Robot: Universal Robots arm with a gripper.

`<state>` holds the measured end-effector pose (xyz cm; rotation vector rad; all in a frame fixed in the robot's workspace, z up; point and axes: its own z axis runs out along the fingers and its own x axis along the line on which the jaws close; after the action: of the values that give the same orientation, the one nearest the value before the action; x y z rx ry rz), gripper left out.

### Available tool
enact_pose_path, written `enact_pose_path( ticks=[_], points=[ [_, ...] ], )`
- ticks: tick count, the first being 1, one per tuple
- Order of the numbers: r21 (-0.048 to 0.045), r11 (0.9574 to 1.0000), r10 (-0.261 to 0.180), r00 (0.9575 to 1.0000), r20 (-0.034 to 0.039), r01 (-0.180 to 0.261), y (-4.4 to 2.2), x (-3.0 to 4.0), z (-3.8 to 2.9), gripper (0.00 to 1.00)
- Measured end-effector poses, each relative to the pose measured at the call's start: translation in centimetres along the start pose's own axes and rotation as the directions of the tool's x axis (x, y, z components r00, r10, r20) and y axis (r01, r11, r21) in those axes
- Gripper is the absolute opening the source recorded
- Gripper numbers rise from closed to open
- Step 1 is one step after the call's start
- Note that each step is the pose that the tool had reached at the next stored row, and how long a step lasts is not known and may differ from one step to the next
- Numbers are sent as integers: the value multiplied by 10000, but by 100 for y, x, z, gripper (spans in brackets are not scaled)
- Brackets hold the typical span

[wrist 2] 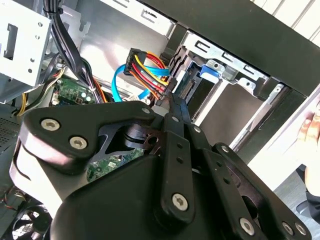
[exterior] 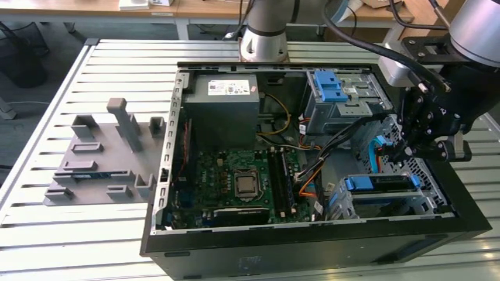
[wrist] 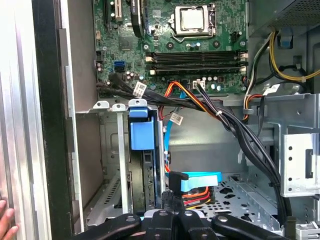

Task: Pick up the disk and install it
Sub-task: 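Insert the first disk wire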

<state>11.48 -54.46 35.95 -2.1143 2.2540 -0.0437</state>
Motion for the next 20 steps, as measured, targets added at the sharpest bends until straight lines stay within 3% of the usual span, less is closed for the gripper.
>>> enact_pose_path(
  ticks=[5, 6, 13, 14, 15, 20],
  points=[
    [0, 10000, 1, 10000, -3, -1, 0, -7, -1, 11],
    [1, 10000, 1, 10000, -2, -1, 1, -13, 1, 18],
    [15, 10000, 0, 10000, -20, 0, 4, -48, 22, 18],
    [22, 10000, -1, 10000, -33, 1, 5, -49, 29, 18],
    [36, 10000, -1, 10000, -41, 2, 6, -50, 37, 25],
    [87, 10000, -2, 10000, -38, 2, 8, -57, 71, 25]
  ],
)
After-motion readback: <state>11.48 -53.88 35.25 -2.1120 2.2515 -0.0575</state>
